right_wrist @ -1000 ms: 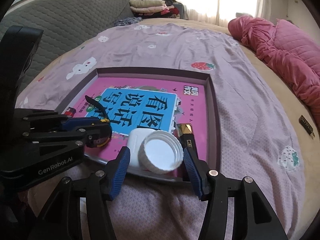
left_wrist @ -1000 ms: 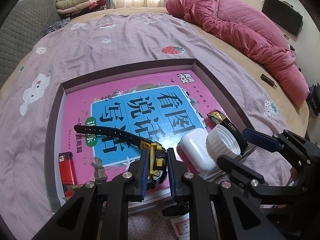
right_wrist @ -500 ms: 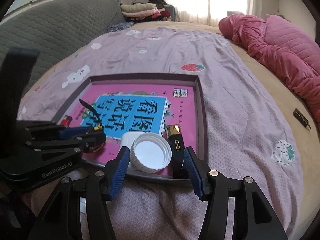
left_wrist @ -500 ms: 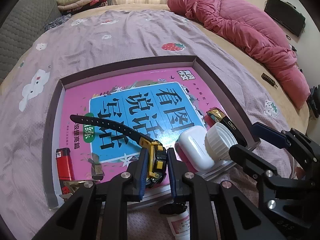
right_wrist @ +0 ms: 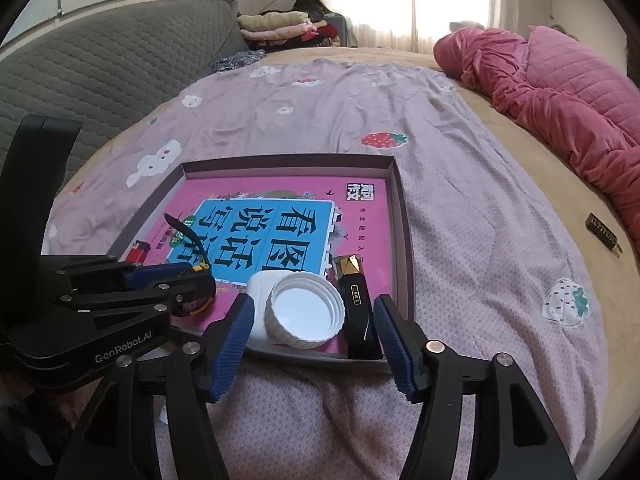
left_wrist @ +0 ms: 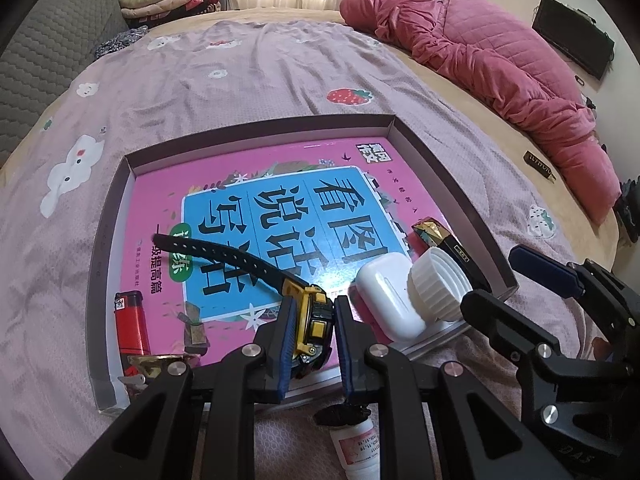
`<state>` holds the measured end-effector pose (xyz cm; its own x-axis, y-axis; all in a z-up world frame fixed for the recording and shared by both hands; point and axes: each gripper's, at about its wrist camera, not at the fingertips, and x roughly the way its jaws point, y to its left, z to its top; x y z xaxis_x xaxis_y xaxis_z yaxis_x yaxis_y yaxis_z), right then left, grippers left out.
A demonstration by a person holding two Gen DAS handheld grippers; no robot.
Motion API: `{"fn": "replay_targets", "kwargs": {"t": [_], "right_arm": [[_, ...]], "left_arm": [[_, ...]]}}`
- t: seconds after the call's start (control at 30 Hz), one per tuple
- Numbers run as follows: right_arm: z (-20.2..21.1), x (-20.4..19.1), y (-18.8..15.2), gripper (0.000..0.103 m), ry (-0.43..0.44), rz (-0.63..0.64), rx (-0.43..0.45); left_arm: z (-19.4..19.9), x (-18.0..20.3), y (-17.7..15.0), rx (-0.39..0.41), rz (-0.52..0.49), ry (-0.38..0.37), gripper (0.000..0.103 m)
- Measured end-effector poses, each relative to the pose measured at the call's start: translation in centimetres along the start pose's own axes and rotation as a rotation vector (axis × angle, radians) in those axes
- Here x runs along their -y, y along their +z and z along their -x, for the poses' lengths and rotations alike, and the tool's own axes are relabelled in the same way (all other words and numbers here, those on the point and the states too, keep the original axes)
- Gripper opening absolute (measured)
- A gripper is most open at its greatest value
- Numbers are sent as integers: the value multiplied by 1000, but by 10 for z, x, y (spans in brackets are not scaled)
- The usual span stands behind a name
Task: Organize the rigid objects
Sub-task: 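Lower and release the tape measure in the tray while the right tool releases the cap beside the earbud case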
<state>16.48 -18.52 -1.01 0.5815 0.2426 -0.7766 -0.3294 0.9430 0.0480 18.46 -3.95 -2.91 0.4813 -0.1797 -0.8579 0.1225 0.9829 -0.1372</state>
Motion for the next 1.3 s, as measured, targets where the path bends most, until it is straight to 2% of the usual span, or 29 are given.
{"fn": "replay_targets", "kwargs": {"t": [0.27, 0.63, 1.17, 1.23, 1.3], "right_arm": [[5, -3, 0, 65, -5, 6, 3], [16, -7, 1, 65, -9, 16, 20], [41, -22, -1, 66, -9, 43, 56], [45, -25, -2, 66, -6, 47, 61], [48, -26, -4, 67, -2, 52, 66]], "left_arm": [[7, -4, -2, -1, 18, -6, 19], [30, -16, -3, 40, 62, -18, 20], [61, -14, -8, 92, 58, -15, 20], [64, -14, -10, 100, 62, -1, 24], [68, -15, -11, 107, 75, 5, 53]]}}
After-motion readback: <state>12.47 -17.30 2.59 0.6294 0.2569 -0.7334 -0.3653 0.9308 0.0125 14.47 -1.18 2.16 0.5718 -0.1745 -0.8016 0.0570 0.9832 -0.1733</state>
